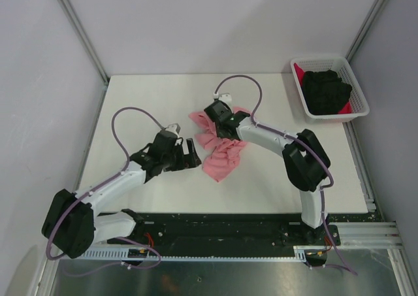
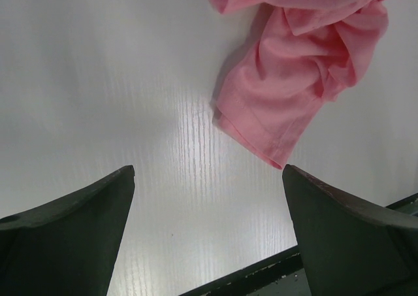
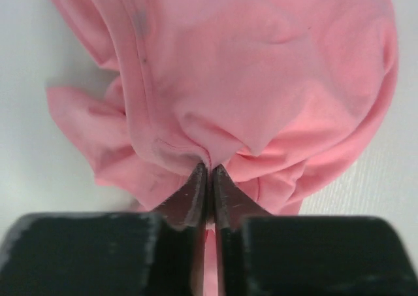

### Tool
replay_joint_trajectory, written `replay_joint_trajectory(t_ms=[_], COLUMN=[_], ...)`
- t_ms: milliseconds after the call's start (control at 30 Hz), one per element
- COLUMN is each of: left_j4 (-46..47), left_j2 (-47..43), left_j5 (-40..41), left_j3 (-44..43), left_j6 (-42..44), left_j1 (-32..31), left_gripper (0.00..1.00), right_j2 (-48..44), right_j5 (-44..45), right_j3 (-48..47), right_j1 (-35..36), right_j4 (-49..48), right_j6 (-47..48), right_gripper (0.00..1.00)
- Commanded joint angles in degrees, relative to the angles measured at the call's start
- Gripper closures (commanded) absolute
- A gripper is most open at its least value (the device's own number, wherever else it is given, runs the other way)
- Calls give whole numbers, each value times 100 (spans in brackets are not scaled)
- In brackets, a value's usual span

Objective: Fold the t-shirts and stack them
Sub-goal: Flatten out the tshirt

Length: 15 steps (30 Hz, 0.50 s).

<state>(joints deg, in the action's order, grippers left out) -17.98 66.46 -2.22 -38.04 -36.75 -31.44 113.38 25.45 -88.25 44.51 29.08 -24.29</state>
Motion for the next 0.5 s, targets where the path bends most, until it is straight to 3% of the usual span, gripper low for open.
replay_joint_trajectory(t_ms=[0,167,467], left_j4=[229,327,354], left_j2=[259,735,1882], left_j5=[-86,-136,-326], left_j3=[-148,-481,-1241], left_j6=[-193,-363,-481], left_j1=[-177,-338,-508], left_gripper=[1,2,12], right_j2=[-165,-721,-1938], right_j5=[542,528,-658], right_j3=[-548,-531,484], right_j1=[-57,-407,-2031], right_j4=[371,781,848], right_j6=[81,45,131], right_gripper=[97,100,100])
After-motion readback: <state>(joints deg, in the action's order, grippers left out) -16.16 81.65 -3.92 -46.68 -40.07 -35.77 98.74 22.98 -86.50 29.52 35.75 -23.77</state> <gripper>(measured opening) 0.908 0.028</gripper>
